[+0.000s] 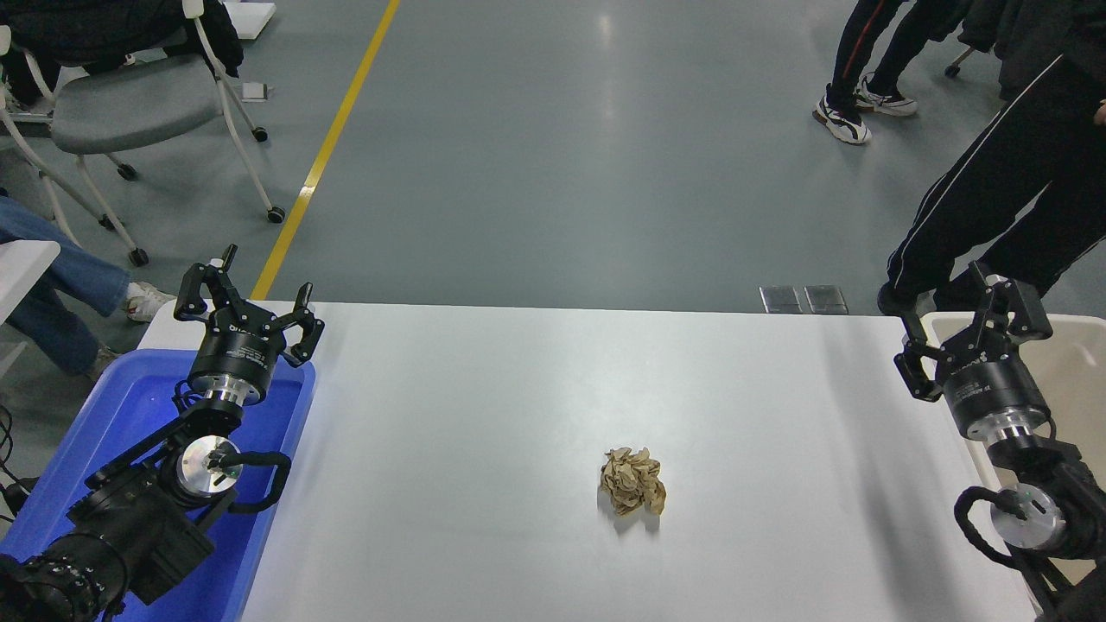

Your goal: Dispose of the paper cup in the dustbin

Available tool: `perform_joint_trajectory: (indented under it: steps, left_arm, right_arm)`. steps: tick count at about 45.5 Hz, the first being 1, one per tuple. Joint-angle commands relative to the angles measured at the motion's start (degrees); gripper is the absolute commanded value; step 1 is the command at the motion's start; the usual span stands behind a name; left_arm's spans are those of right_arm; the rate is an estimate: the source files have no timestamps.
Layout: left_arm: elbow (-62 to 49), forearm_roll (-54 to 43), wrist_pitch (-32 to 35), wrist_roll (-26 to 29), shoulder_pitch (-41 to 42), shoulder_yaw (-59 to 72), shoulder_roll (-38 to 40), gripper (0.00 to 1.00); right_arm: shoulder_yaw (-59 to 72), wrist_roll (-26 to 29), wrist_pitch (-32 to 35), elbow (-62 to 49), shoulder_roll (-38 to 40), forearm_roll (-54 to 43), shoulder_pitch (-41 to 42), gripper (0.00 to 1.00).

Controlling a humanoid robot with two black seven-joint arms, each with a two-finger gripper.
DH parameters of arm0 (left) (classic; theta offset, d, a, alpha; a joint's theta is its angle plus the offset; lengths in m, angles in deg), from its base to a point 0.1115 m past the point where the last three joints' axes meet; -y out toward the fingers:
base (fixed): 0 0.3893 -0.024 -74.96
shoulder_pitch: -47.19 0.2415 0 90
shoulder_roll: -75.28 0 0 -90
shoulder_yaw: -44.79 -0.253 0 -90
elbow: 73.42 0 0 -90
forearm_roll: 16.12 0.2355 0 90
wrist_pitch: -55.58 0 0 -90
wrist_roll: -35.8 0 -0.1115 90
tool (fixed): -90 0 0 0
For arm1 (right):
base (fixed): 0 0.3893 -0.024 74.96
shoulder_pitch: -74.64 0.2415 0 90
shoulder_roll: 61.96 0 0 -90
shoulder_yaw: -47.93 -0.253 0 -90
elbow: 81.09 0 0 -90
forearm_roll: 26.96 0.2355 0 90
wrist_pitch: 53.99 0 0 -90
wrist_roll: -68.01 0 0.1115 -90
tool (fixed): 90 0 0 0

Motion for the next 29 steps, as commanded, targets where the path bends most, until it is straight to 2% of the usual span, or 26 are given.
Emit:
perform_joint_trajectory:
  steps: [1,29]
  left_arm:
    - [-0.03,0.0,0.0,-0.02,-0.01,-0.01,0.0,1.0]
    - [-0.03,0.0,0.0,0.06,-0.01,-0.01,0.0,1.0]
  right_arm:
    - [1.9,-0.11,0.1,-0.84,-0.85,-0.8,0.37,0.99]
    - [0.93,-0.11,-1.05,-4.35,-1.99,4.03,1.51,0.99]
